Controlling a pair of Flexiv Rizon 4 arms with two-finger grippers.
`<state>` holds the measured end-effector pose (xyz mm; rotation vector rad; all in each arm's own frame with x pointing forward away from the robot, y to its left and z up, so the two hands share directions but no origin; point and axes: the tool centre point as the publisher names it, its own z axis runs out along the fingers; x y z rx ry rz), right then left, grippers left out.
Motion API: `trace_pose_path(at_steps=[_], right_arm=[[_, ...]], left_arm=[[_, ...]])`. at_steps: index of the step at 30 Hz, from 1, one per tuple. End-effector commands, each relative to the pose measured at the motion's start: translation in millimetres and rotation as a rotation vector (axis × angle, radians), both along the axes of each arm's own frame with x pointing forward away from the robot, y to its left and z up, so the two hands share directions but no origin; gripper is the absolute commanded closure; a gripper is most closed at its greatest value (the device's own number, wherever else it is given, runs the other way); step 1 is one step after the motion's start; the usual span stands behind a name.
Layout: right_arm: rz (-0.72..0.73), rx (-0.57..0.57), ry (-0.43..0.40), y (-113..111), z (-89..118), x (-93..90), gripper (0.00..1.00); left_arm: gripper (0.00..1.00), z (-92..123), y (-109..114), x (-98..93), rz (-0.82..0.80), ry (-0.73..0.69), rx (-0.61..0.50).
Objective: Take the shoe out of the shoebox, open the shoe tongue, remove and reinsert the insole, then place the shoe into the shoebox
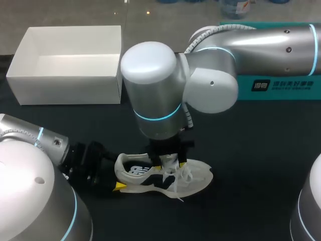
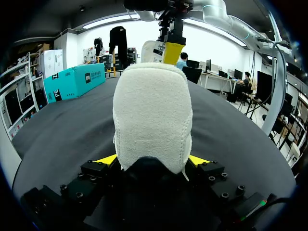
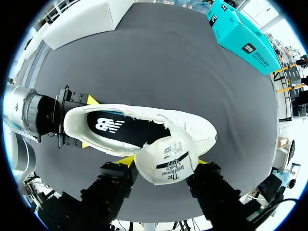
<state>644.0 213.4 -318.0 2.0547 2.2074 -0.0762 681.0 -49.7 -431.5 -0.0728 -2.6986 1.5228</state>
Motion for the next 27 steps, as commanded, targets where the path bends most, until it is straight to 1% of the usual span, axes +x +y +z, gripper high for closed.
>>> trace_pose_path(at_steps=[1,2,6,15,16,17,18,19,20,21,22,27], right_arm=[[-0.418,0.024,-0.070,-1.7,0.9,-1.9,0.36],[-0.417,0.024,-0.071,-1.5,1.9,-1.0,0.31],[-0.409,0.021,-0.080,0.2,6.3,4.0,0.00],[-0.379,0.036,-0.090,10.9,3.2,13.3,0.00],[-0.379,0.036,-0.090,11.2,2.2,12.8,0.03],[-0.379,0.038,-0.089,10.5,1.1,11.7,0.16],[-0.384,0.040,-0.088,9.1,0.2,10.0,0.53],[-0.391,0.040,-0.088,7.0,-0.1,8.0,0.64],[-0.398,0.038,-0.088,4.8,-0.1,6.0,0.71],[-0.403,0.036,-0.087,3.2,0.0,4.7,0.91],[-0.409,0.035,-0.088,0.1,0.4,2.3,1.00],[-0.428,0.022,-0.093,-10.3,6.2,-1.3,1.00]], left_arm=[[1.00,-18.3,-2.6,4.1,-0.002,0.002,0.003],[1.00,-18.3,-2.6,4.1,-0.002,0.002,0.003],[1.00,-18.3,-2.6,4.1,-0.002,0.002,0.003],[1.00,-18.3,-2.6,4.1,-0.002,0.002,0.003],[1.00,-18.3,-2.6,4.1,-0.002,0.002,0.003],[1.00,-18.3,-2.6,4.1,-0.002,0.002,0.003],[1.00,-18.3,-2.6,4.1,-0.002,0.002,0.003],[1.00,-18.3,-2.6,4.1,-0.002,0.002,0.003],[1.00,-18.3,-2.6,4.1,-0.002,0.002,0.003],[1.00,-18.3,-2.6,4.1,-0.002,0.002,0.003],[1.00,-18.3,-2.6,4.1,-0.002,0.002,0.003],[1.00,-18.3,-2.6,4.1,-0.002,0.002,0.003]])
